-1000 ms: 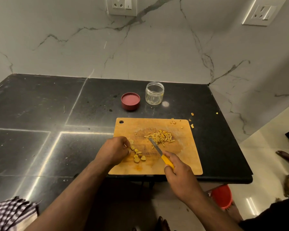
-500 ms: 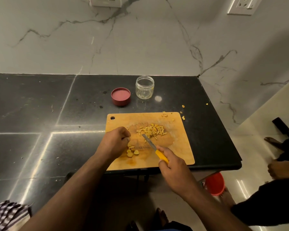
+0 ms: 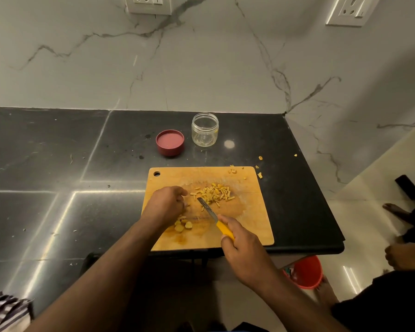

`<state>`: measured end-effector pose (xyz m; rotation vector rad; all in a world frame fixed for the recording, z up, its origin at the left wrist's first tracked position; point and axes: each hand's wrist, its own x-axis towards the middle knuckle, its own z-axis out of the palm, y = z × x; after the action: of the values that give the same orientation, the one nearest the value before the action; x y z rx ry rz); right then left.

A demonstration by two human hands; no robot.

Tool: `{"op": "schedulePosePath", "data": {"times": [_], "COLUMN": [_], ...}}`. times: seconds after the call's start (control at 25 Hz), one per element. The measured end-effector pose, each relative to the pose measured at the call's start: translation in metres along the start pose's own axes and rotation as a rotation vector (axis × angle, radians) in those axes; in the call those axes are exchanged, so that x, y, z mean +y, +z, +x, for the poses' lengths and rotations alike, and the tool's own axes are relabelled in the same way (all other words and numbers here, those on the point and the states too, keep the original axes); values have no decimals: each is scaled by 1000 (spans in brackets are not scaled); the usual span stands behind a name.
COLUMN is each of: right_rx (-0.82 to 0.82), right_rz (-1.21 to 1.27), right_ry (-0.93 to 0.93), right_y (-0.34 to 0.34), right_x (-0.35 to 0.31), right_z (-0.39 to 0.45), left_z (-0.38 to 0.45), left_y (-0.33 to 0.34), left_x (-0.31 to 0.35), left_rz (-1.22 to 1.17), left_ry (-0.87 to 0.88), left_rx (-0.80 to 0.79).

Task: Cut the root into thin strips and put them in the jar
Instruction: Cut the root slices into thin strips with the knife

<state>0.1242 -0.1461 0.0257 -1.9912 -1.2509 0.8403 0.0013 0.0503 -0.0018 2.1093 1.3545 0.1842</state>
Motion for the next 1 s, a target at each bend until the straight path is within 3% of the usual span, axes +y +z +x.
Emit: {"op": "schedulePosePath", "data": {"times": [0.68, 1.0], "right_rx": [-89, -79], "right_rz": [-189, -284], "right_ry": [-200, -170], "right_y": [-1, 20], "right_x": [9, -1], "right_z": [24, 26], "left_z": [-14, -5], "left_y": [13, 9], "left_x": [14, 7], "left_rz": [92, 44], "left_ry": [-105, -107], "left_rx": [144, 64]}}
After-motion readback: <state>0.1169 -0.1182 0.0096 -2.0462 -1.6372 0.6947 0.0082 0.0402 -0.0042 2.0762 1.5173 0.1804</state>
